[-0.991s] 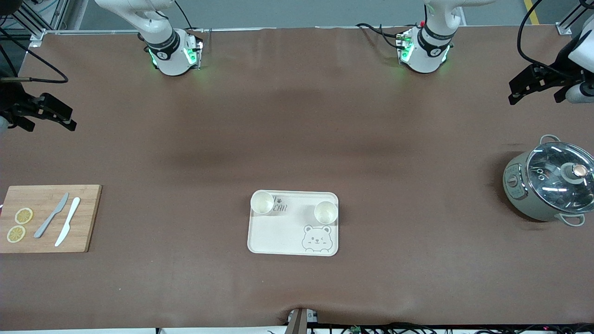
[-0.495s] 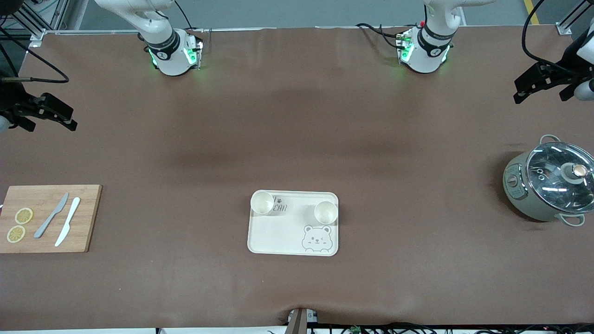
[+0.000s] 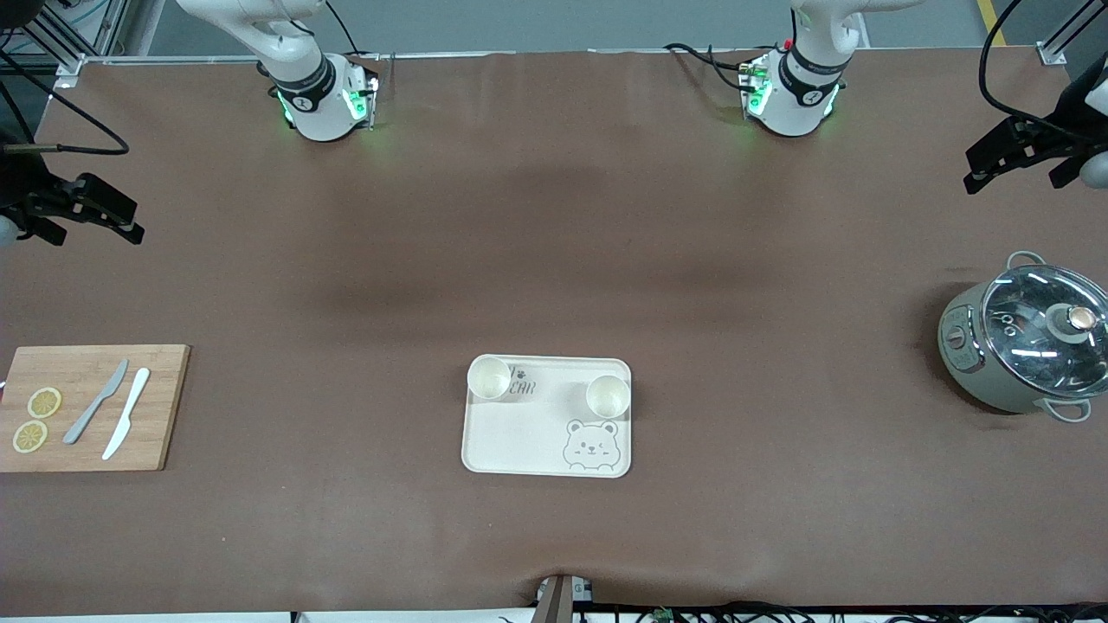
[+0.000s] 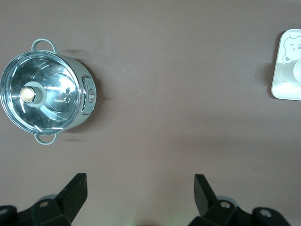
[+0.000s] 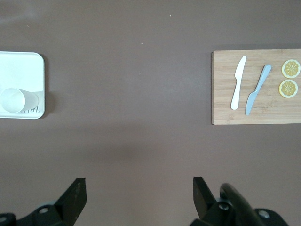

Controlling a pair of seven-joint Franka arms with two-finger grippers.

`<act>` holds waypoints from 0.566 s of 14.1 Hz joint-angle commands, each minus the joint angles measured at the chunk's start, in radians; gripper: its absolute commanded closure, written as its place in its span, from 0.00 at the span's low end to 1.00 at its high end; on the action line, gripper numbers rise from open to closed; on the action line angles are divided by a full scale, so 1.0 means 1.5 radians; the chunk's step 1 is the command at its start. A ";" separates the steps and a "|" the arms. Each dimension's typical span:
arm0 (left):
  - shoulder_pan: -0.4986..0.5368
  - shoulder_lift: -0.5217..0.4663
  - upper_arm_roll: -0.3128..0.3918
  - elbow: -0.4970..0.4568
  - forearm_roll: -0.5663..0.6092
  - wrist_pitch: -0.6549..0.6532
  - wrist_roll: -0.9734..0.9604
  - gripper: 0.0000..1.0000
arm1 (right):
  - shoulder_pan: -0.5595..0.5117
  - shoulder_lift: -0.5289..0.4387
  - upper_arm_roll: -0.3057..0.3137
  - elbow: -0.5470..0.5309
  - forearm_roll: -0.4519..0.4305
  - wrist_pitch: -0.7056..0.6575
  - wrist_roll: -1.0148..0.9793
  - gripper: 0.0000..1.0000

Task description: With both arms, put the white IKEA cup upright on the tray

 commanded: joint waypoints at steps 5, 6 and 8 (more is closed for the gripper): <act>0.002 0.002 -0.001 0.006 -0.034 -0.005 0.007 0.00 | -0.005 0.008 0.001 0.017 -0.010 -0.005 -0.001 0.00; 0.003 0.002 -0.001 0.006 -0.035 -0.005 0.008 0.00 | -0.005 0.008 0.001 0.017 -0.010 -0.006 -0.001 0.00; 0.005 0.003 0.001 0.013 -0.045 -0.006 0.006 0.00 | -0.006 0.008 0.001 0.017 -0.010 -0.005 -0.001 0.00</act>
